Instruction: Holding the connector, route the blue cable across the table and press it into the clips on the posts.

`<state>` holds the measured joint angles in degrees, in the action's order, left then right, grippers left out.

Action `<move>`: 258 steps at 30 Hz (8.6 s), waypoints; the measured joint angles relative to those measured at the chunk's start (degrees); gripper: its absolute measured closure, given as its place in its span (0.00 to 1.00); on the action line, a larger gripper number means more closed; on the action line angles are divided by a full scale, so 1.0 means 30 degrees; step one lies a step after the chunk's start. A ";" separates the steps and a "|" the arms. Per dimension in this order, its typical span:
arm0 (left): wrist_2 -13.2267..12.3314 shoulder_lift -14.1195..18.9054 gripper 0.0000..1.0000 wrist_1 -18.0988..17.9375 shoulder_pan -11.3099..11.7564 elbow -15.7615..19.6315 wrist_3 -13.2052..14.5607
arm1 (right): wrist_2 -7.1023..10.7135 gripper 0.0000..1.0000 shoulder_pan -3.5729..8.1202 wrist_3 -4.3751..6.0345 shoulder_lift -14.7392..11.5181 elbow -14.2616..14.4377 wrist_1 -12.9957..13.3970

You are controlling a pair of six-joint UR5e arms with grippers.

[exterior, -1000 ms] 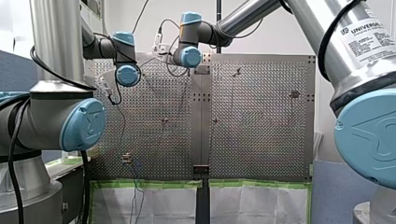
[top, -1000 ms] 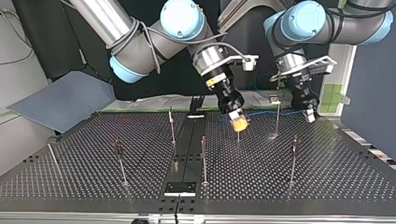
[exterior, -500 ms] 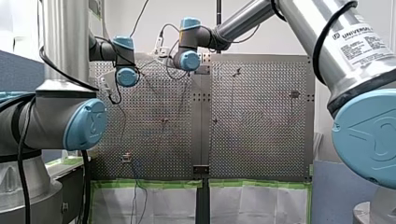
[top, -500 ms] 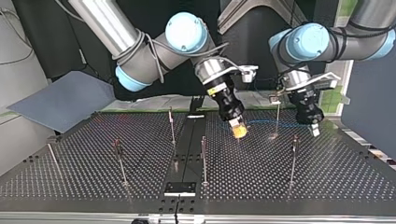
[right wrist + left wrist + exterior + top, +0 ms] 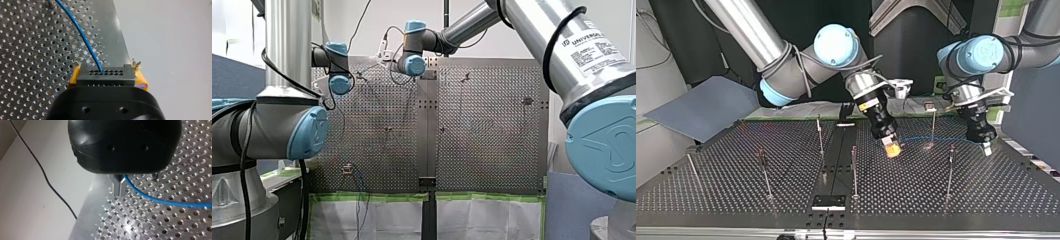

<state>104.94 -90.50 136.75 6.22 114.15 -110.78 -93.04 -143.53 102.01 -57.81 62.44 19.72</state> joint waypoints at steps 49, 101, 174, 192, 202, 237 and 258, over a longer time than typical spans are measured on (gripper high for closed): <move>-0.3087 -0.3826 1.00 -0.0898 0.0776 -0.2716 -0.0536 | -0.1179 1.00 0.1354 -0.0096 0.0493 -0.0880 -0.1234; -0.3394 0.1200 0.00 0.3701 0.0127 0.0723 -0.2806 | -0.0809 1.00 0.0947 -0.0749 0.2402 -0.1576 -0.2133; -0.2623 -0.1795 0.82 0.4093 -0.3509 -0.2367 0.4803 | -0.0542 1.00 0.1622 -0.0721 0.2551 -0.1577 -0.2257; -0.1341 -0.1780 1.00 0.3971 -0.3634 -0.0754 0.4413 | -0.0604 1.00 0.1938 -0.0863 0.2574 -0.0720 -0.2611; -0.1659 -0.2000 1.00 0.2272 -0.3673 0.1019 0.4131 | -0.0609 1.00 0.2003 -0.0916 0.2581 0.0779 -0.2618; -0.3403 -0.6209 1.00 -0.1196 -0.3791 0.2394 0.4111 | 0.0119 1.00 0.2596 -0.1212 0.3245 0.4541 -0.0977; -0.4129 -0.8282 1.00 -0.2420 -0.3524 0.1054 0.2964 | 0.1068 1.00 0.3548 -0.0631 0.3350 0.4550 -0.0236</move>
<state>92.55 -115.35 129.49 -4.36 117.31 -101.89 -89.84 -132.88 100.12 -47.76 76.09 19.01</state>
